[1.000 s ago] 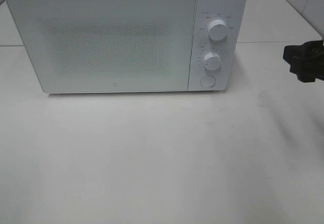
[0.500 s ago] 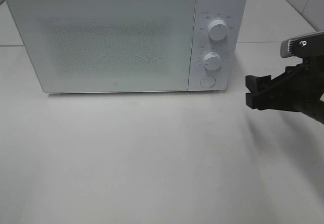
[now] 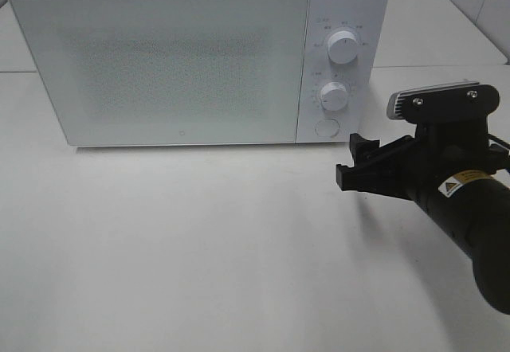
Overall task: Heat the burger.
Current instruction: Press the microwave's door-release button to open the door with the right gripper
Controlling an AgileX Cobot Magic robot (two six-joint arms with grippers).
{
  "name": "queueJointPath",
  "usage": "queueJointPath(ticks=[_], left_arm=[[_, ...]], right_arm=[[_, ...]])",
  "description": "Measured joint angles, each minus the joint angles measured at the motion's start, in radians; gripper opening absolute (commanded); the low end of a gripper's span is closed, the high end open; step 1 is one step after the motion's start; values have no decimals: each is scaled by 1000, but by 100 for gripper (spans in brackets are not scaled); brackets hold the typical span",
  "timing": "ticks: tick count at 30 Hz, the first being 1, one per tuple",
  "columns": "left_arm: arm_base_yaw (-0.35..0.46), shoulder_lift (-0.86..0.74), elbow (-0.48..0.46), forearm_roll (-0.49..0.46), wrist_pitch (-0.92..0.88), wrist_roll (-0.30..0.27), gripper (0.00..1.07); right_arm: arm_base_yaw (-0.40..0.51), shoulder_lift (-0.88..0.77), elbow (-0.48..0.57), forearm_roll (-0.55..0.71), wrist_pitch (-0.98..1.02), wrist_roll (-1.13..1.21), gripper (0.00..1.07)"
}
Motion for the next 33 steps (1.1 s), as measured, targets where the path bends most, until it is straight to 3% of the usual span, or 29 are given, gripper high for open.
queueJointPath(ticks=[6, 20, 29, 33], left_arm=[[0, 0, 0, 0, 0, 0, 88], [0, 0, 0, 0, 0, 0, 88], [0, 0, 0, 0, 0, 0, 88], [0, 0, 0, 0, 0, 0, 88]], right_arm=[[82, 49, -48, 98, -25, -11, 75], [103, 73, -74, 107, -27, 42, 75], [103, 73, -74, 107, -27, 485, 70], [103, 73, -74, 110, -30, 825, 55]])
